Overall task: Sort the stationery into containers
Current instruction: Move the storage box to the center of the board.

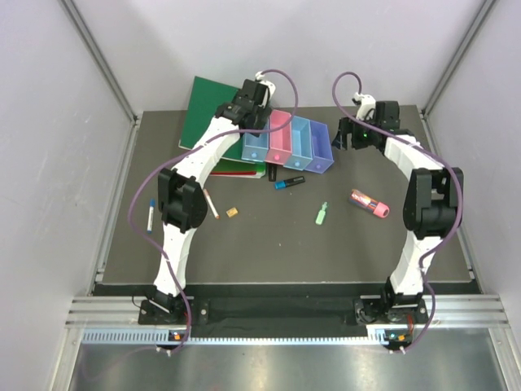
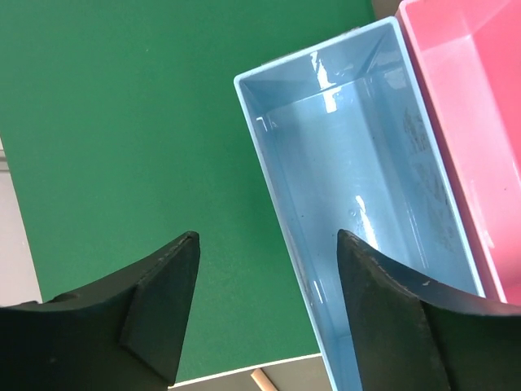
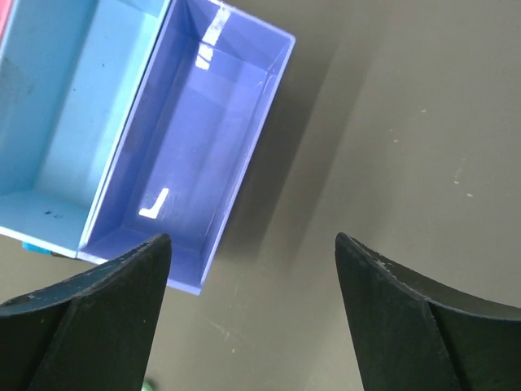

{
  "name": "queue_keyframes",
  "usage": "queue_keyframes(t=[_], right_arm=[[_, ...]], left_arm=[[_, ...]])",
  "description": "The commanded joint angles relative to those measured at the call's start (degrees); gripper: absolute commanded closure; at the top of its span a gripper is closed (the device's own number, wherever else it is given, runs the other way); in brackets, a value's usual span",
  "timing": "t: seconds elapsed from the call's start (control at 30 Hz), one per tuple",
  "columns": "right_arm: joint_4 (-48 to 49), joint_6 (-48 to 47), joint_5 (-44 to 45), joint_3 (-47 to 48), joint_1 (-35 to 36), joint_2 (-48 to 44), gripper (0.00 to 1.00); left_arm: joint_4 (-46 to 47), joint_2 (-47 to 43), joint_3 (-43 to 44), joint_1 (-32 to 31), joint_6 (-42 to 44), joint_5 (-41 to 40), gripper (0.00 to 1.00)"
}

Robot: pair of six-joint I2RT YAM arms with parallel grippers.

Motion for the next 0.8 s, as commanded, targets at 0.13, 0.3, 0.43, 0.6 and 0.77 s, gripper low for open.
queue_keyframes(t=[0.13, 0.3, 0.43, 0.6, 0.77], right_arm=[[2.8, 0.7, -5.2, 7.3, 2.6, 6.5, 0.24], [3.1, 0.2, -5.1, 9.7, 4.7, 9.7, 0.28], [4.2, 1.2, -5.1, 10.9, 5.4, 12.3, 0.32], [4.8, 1.6, -5.2, 11.5, 5.6, 13.9, 0.41], [4.7, 1.9, -5.4, 12.2, 5.5, 14.7, 0.61]], left_arm=[[3.0, -0.6, -0.9, -0.1, -1.3, 0.8, 0.32], [3.0, -0.6, -1.7, -0.2, -1.1, 1.5, 0.33], [3.5, -0.4, -2.6, -0.2, -1.4, 1.9, 0.38], [3.3, -0.2, -2.9, -0.2, -1.5, 2.3, 0.47], [3.5, -0.3, -3.2, -0.2, -1.1, 2.6, 0.51]])
